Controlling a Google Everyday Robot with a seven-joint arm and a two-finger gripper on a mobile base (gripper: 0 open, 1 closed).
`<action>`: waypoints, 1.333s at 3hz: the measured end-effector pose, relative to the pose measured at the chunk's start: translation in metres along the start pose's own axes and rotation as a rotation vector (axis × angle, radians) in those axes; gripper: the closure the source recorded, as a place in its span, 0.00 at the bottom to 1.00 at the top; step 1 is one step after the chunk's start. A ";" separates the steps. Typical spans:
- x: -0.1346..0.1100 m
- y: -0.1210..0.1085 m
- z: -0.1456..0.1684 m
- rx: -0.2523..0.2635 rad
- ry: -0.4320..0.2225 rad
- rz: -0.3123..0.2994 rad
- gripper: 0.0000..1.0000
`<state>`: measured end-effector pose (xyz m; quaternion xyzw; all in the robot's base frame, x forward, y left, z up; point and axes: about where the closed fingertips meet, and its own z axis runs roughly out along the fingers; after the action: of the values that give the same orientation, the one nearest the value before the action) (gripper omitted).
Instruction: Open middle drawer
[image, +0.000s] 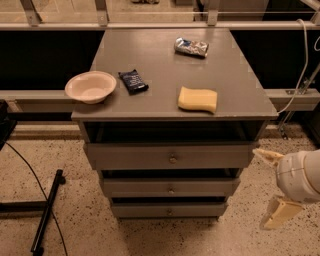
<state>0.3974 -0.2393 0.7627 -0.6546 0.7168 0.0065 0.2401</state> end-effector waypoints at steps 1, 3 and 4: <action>-0.003 -0.002 -0.004 0.004 0.007 -0.050 0.00; 0.012 0.012 0.040 -0.035 -0.095 -0.012 0.00; 0.037 0.031 0.096 -0.036 -0.218 -0.012 0.00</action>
Offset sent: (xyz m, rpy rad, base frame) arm 0.0047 0.0015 -0.0101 -0.0175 0.0437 0.0672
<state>0.3997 -0.2388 0.6556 -0.6587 0.6822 0.0888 0.3049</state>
